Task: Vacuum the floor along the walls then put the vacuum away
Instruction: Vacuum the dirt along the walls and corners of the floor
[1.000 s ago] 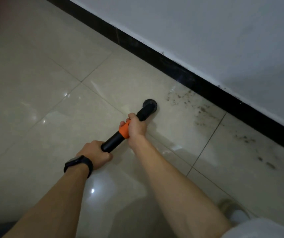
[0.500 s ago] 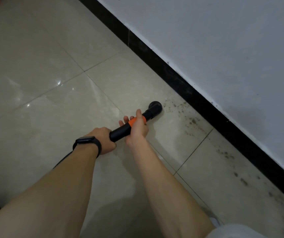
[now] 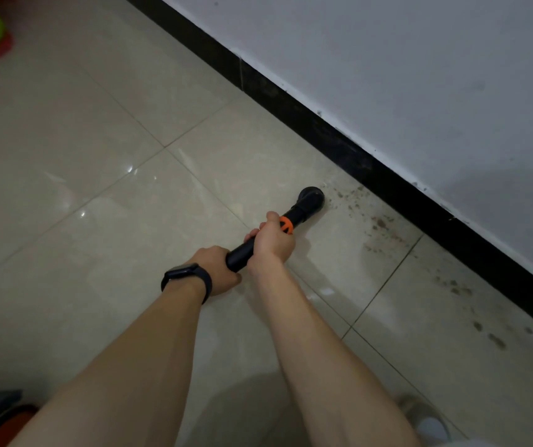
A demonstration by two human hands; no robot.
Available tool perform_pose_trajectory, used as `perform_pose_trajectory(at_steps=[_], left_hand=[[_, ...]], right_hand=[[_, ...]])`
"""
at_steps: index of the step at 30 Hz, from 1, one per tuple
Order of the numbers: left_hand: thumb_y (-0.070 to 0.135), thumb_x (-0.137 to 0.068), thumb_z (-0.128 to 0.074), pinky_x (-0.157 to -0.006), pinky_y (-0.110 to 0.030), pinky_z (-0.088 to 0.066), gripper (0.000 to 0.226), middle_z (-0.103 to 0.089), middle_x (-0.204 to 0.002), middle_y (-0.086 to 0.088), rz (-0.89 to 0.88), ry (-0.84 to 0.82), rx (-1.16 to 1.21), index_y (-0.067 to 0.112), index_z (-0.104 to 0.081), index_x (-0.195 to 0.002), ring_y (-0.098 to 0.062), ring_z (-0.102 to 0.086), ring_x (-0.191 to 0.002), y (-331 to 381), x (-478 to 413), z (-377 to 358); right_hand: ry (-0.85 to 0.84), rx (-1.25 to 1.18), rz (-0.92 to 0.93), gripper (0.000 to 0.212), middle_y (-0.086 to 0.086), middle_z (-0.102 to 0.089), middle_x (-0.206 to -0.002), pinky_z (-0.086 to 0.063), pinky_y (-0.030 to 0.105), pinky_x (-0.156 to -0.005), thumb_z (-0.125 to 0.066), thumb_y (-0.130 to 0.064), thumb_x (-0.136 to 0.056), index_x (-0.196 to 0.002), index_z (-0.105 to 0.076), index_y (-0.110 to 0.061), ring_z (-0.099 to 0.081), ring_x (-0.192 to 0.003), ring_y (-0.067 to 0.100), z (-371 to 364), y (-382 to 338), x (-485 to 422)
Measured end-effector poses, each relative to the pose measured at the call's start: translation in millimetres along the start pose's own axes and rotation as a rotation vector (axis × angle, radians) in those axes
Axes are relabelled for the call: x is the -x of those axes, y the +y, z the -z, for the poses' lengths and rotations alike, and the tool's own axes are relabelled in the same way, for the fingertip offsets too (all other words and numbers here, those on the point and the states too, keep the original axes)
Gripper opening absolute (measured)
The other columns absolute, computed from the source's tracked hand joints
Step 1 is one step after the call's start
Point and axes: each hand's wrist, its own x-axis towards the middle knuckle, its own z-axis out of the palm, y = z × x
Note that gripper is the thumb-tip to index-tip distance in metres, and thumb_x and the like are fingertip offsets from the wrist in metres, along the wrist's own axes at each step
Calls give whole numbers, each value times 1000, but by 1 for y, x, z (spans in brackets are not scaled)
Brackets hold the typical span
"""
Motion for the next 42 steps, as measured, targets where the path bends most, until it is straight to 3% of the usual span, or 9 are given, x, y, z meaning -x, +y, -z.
perform_pose_trajectory(at_steps=[9, 12, 21, 25, 27, 31, 33, 37, 42], left_hand=[[31, -71, -61, -49, -23, -39, 7, -63, -74, 3, 14, 0, 71, 29, -57, -77, -14, -60, -64, 20, -16, -5], [32, -70, -61, -50, -23, -39, 10, -62, -75, 3, 8, 1, 95, 30, -56, -77, -14, -60, -65, 31, -19, -2], [32, -78, -67, -53, -24, -42, 16, -59, -78, 4, -51, 40, 76, 25, -55, -85, -13, -58, -65, 61, -29, 7], [34, -85, -67, -66, -28, -48, 30, -60, -89, -1, -49, 31, 22, 19, -60, -111, -19, -60, -75, 67, -32, 13], [36, -86, -66, -66, -29, -48, 33, -60, -91, -1, -60, 26, 21, 19, -60, -114, -19, -60, -77, 72, -32, 20], [38, -86, -65, -68, -30, -50, 39, -62, -96, -3, -73, 29, 38, 17, -59, -118, -22, -61, -80, 90, -29, 34], [37, -85, -65, -68, -31, -51, 40, -64, -99, -6, -75, 21, 44, 16, -60, -119, -23, -63, -81, 98, -26, 39], [39, -85, -68, -67, -31, -49, 42, -64, -97, -7, -77, 18, 28, 14, -61, -118, -24, -63, -79, 106, -15, 49], [39, -81, -71, -62, -30, -50, 43, -63, -85, -5, -80, 15, 48, 13, -64, -114, -23, -65, -74, 106, -10, 60]], right_hand=[[30, 32, 29, 19, 2, -58, -65, -47, 23, -43, -68, -17, -93, -105, -58, -6, -49, -34, 9, -1, -15, -25], [26, 58, 36, 23, -1, -57, -57, -46, 23, -43, -68, -18, -93, -110, -60, -4, -48, -32, 8, -3, -28, -30], [-114, 142, -9, 16, 2, -53, -56, -51, 29, -48, -66, -15, -96, -88, -54, -8, -53, -43, 16, 0, -73, -39], [-226, 759, -1, 32, 8, -63, -94, -57, 42, -65, -58, -44, -104, -97, -52, -14, -68, -83, 26, 11, -103, -38], [-318, 1033, -5, 37, 4, -63, -101, -56, 41, -65, -52, -56, -103, -105, -49, -19, -71, -86, 24, 15, -126, -32], [-411, 1310, 5, 41, 5, -65, -102, -58, 43, -70, -50, -53, -105, -123, -51, -16, -72, -84, 21, 10, -159, -22], [-435, 1269, 2, 40, 7, -65, -103, -59, 42, -66, -51, -48, -106, -125, -54, -13, -72, -84, 22, 11, -159, -21], [-427, 910, -38, 23, 12, -66, -109, -60, 46, -63, -57, -36, -106, -110, -54, -12, -72, -90, 31, 16, -146, -25], [-380, 716, 22, 20, 18, -59, -103, -58, 39, -43, -57, -23, -107, -97, -46, -11, -67, -87, 37, 4, -140, -24]])
